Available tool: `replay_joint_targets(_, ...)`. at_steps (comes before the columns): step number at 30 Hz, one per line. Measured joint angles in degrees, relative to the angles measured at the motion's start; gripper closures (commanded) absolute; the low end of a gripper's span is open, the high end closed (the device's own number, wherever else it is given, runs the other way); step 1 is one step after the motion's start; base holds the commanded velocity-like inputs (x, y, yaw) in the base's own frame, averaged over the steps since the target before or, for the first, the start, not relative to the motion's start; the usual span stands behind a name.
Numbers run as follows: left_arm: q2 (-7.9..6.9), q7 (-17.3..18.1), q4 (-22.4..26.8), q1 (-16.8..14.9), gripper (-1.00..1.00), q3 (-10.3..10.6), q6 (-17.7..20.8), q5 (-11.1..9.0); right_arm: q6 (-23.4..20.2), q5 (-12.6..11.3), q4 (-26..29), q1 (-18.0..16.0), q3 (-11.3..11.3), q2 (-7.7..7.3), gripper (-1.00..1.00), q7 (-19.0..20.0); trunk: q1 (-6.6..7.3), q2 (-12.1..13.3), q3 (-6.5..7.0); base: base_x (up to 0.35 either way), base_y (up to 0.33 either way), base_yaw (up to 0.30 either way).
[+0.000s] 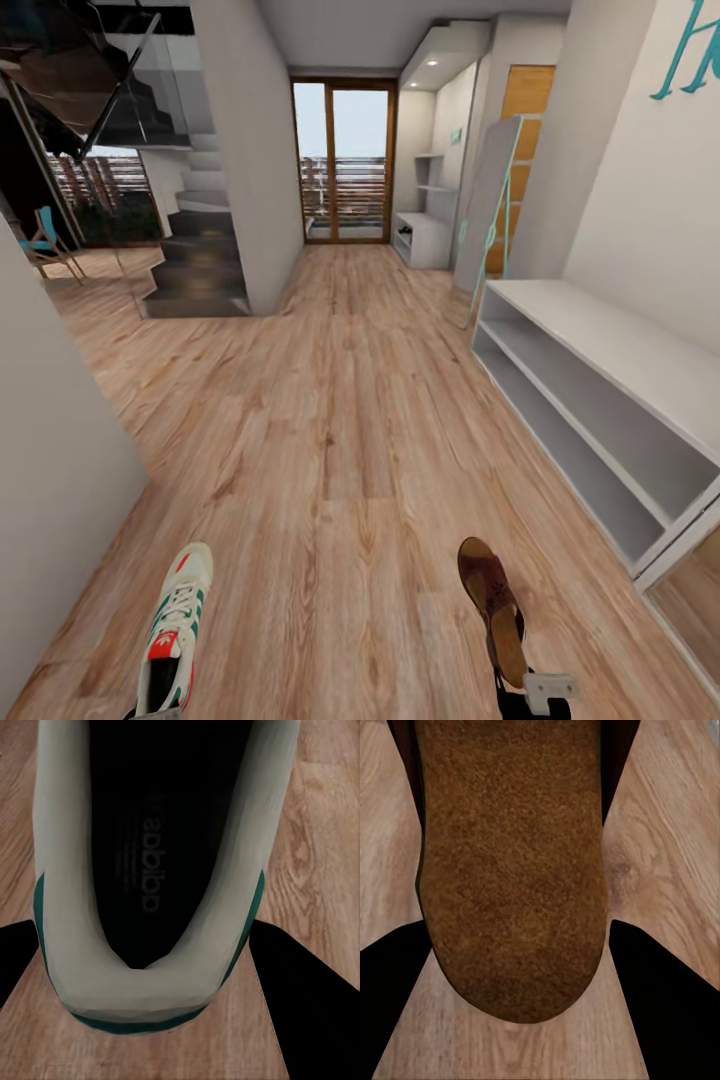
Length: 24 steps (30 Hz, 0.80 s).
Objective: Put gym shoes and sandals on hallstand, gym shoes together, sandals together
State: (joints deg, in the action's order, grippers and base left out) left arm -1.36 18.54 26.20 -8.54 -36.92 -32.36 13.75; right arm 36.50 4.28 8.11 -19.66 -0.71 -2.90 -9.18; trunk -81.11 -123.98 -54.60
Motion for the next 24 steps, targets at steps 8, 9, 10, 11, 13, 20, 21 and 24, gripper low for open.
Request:
replay_joint_targets(8, 0.0, 0.0, 0.0, 0.0, 1.0, 0.0, 0.0, 0.0, 0.0, 0.0, 0.0, 0.0, 0.0, 0.0, 1.0, 0.0, 0.0, 0.0, 0.52, 0.34, -0.121, 0.17)
replay_joint_targets(9, 0.0, 0.0, 0.0, 0.0, 1.0, 0.0, 0.0, 0.0, 0.0, 0.0, 0.0, 0.0, 0.0, 0.0, 1.0, 0.0, 0.0, 0.0, 0.55, 0.34, -0.122, 0.076)
replay_joint_targets(10, 0.0, 0.0, 0.0, 0.0, 1.0, 0.0, 0.0, 0.0, 0.0, 0.0, 0.0, 0.0, 0.0, 0.0, 1.0, 0.0, 0.0, 0.0, 0.58, 0.34, -0.122, 0.049)
replay_joint_targets(11, 0.0, 0.0, 0.0, 0.0, 1.0, 0.0, 0.0, 0.0, 0.0, 0.0, 0.0, 0.0, 0.0, 0.0, 1.0, 0.0, 0.0, 0.0, 0.6, 0.34, -0.122, 0.039)
replay_joint_targets(13, 0.0, 0.0, 0.0, 0.0, 1.0, 0.0, 0.0, 0.0, 0.0, 0.0, 0.0, 0.0, 0.0, 0.0, 1.0, 0.0, 0.0, 0.0, 0.62, 0.34, -0.122, 0.014)
replay_joint_targets(20, 0.05, 0.0, 0.0, 0.0, 1.0, 0.1, 0.0, 0.1, 0.0, 0.1, 0.0, 0.0, 0.0, 0.0, 1.0, 0.0, 0.0, 0.0, 0.62, 0.34, -0.121, 0.002)
replay_joint_targets(21, 0.06, 0.0, 0.0, 0.0, 1.0, 0.1, 0.0, 0.1, 0.0, 0.1, 0.0, 0.0, 0.0, 0.0, 1.0, 0.0, 0.0, 0.0, 0.62, 0.34, -0.121, 0.0)
replay_joint_targets(24, 0.08, 0.0, 0.0, 0.0, 1.0, 0.0, 0.0, 0.1, 0.0, 0.1, 0.0, 0.0, 0.0, 0.0, 1.0, 0.1, 0.0, 0.0, 0.62, 0.34, -0.122, 0.0)
